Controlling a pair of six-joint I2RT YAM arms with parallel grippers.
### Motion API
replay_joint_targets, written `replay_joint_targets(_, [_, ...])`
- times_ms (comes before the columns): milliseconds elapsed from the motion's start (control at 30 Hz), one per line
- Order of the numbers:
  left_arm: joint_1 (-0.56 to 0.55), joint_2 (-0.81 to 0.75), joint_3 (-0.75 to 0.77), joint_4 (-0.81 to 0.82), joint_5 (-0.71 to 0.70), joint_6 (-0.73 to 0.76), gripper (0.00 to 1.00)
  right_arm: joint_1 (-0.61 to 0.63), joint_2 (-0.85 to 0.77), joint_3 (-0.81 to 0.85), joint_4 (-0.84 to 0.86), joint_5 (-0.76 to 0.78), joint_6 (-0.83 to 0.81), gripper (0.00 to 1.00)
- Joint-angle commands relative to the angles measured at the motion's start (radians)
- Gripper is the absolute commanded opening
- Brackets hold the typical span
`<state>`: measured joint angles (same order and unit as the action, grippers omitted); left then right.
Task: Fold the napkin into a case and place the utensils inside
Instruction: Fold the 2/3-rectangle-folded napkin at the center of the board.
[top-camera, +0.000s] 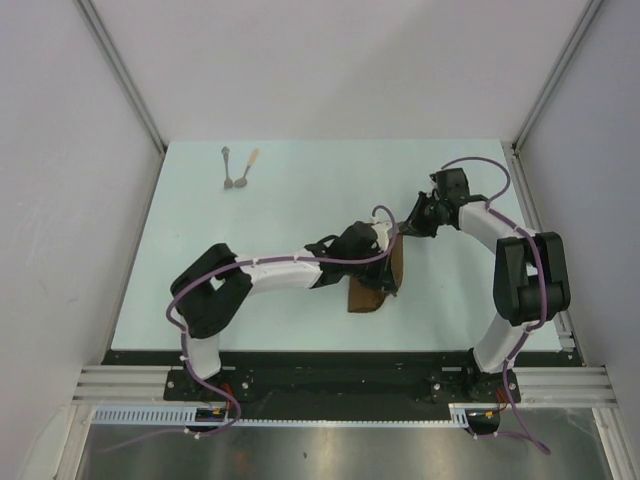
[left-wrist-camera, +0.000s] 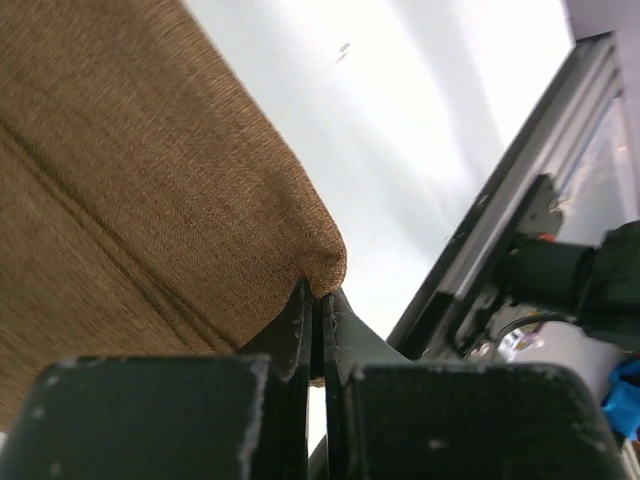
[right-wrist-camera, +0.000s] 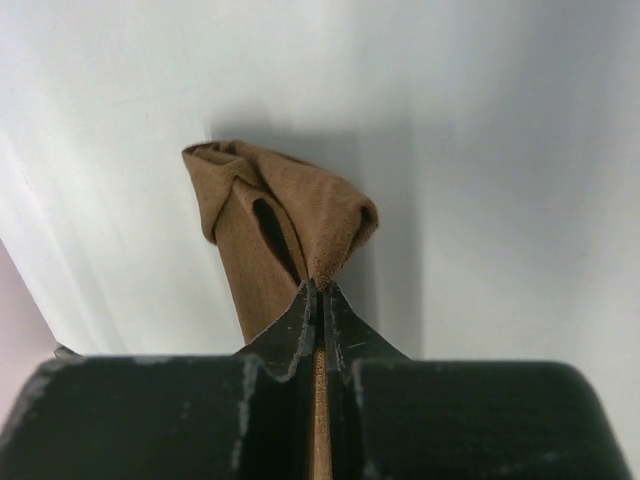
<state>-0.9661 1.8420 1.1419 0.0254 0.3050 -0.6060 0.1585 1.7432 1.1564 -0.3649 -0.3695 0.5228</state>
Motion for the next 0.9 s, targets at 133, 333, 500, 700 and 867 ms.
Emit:
replay_joint_targets(133, [-0.072, 0.140, 0.218, -0.064, 0.135, -0.046, 0.00, -0.151, -0.094, -0.057, 0.008, 0.043, -0.127, 0.00])
replay_joint_targets(333, [-0.085, 0.149, 0.190, -0.030, 0.143, -0.061, 0.00, -0.136, -0.120, -0.057, -0.022, 0.090, -0.144, 0.00])
replay_joint_targets(500, [-0.066, 0.085, 0.098, 0.039, 0.114, -0.051, 0.00, -0.050, -0.059, 0.012, -0.049, 0.122, -0.107, 0.00])
replay_joint_targets(700, [-0.033, -0.001, -0.083, 0.132, 0.086, -0.061, 0.00, 0.035, 0.027, 0.109, -0.057, 0.156, -0.046, 0.00])
replay_joint_targets(867, [-0.014, -0.038, -0.140, 0.166, 0.082, -0.060, 0.00, 0.096, 0.088, 0.198, -0.086, 0.178, -0.030, 0.00])
